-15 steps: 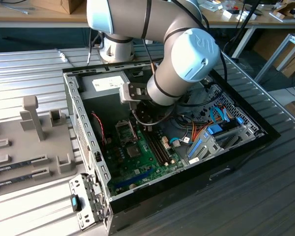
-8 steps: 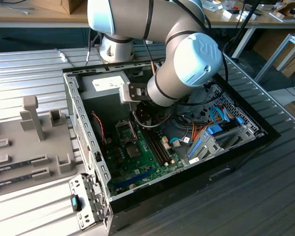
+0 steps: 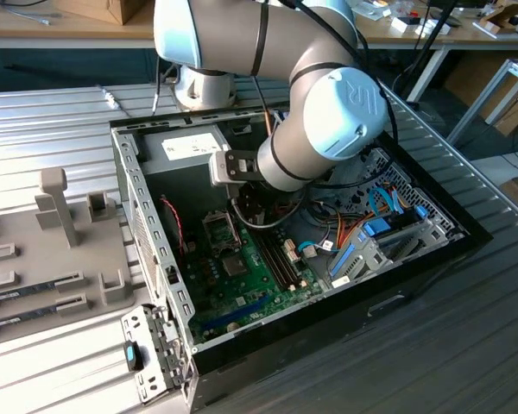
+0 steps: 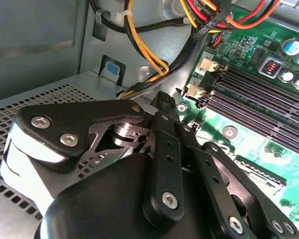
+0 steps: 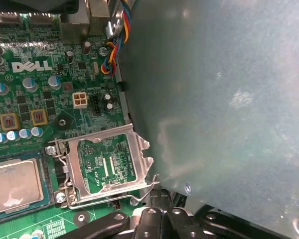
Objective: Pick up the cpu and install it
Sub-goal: 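Install the first cpu locking lever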
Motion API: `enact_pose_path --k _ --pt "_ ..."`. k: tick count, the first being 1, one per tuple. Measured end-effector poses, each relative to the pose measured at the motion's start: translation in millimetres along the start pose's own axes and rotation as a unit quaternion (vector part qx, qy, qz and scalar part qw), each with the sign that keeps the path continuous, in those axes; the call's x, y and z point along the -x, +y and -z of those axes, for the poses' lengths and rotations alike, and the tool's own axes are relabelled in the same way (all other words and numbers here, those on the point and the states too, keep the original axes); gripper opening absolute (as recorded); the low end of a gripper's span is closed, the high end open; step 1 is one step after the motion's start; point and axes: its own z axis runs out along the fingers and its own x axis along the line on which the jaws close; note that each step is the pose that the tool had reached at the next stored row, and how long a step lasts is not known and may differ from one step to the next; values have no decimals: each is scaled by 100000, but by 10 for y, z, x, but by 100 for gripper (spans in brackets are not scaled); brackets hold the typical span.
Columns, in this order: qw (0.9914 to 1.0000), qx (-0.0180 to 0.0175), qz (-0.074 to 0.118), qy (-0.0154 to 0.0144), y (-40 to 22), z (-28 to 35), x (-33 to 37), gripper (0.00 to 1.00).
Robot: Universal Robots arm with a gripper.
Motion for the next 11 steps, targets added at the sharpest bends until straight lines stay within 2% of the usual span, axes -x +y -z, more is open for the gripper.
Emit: enact_pose_path --k 1,2,3,5,11 --pt "99968 517 115 -2491 -46 18 15 11" --pt "99968 528 126 -2475 -51 -11 0 11" --pt "99995 223 18 -966 -50 -21 -4 11" --pt "99997 197 6 -799 -37 -27 -10 11" --pt "99997 184 19 -806 -5 -28 -24 11"
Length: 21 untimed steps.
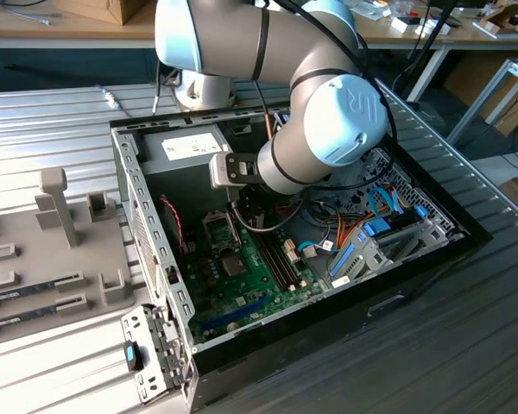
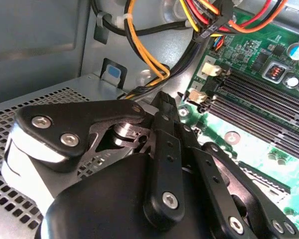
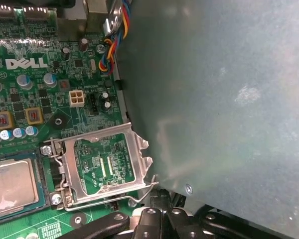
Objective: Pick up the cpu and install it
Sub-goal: 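Install the first cpu locking lever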
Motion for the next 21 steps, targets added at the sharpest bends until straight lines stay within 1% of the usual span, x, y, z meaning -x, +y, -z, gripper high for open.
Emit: enact_pose_path --k 6,11,16,21 --pt "100000 8 1 -70 1 20 -9 11" --pt "100000 10 -1 -75 1 56 -26 11" --pt "100000 13 2 -75 0 68 -35 11" --pt "100000 11 2 -76 5 116 -22 11"
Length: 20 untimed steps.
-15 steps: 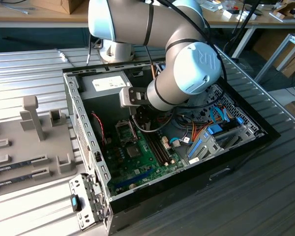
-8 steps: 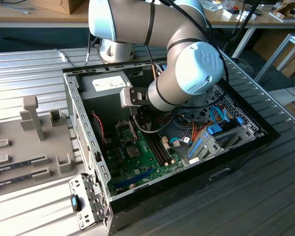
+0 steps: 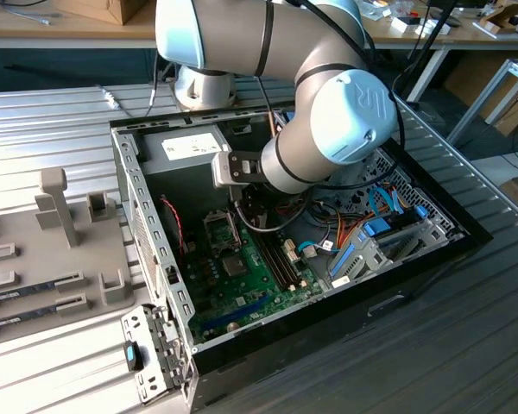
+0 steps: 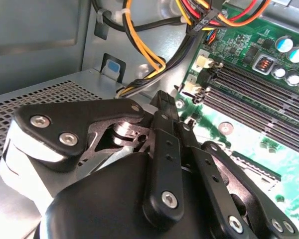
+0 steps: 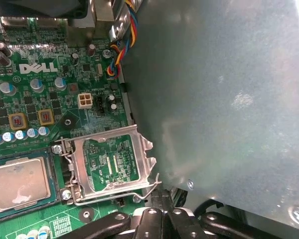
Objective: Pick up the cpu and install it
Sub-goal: 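Install the first cpu locking lever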
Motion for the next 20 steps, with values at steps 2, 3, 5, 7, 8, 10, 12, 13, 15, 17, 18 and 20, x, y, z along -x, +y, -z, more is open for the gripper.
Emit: enact_pose_path --k 2,3,5,7,8,10,12,13,15,17,18,20 --pt "100000 -1 -2 -1 3 19 8 11" --pt "100000 1 -1 3 7 48 21 11" --pt "100000 0 8 -13 10 71 29 11" --pt "100000 87 -20 -6 -6 68 30 11" --pt "100000 176 -68 -24 -24 63 30 11" --pt "99999 192 -246 -85 -33 24 56 11" --pt "99998 60 -556 -136 -30 -25 88 11" --pt "99998 18 -647 -162 -27 -46 93 11" --pt "99997 0 -689 -167 -23 -61 88 11" --pt "99997 7 -685 -205 -12 -76 79 11" --pt "99997 31 -669 -303 -13 -89 73 11" --pt "99997 60 -667 -452 -15 -110 64 11"
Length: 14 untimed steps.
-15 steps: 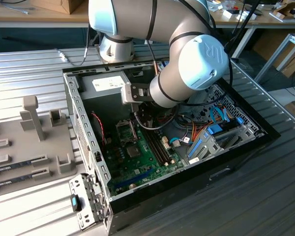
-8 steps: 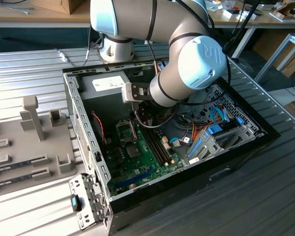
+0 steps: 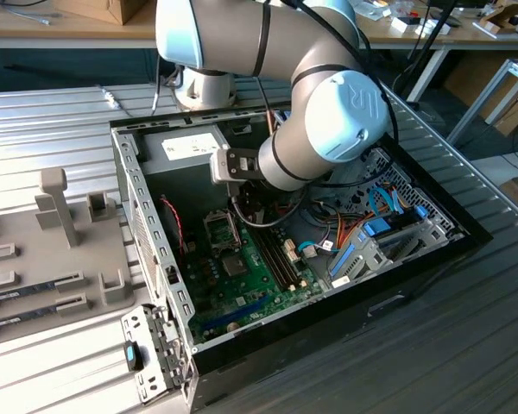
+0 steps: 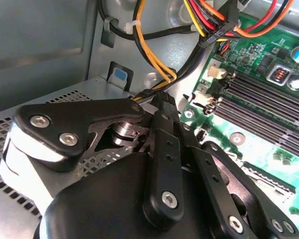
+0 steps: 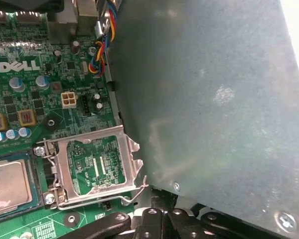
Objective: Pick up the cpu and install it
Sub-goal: 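Install the first cpu locking lever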
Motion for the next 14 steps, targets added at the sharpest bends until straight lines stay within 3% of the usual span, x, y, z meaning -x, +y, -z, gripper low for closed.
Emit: enact_pose_path --k 3,6,9,12,14 --pt "100000 64 14 -270 -1 -19 -10 11" --pt "99996 175 62 -897 22 -21 -14 11" --pt "99995 192 68 -964 23 -19 -18 11" --pt "99995 190 68 -957 10 14 -87 11" --pt "99995 189 62 -954 9 19 -96 11"
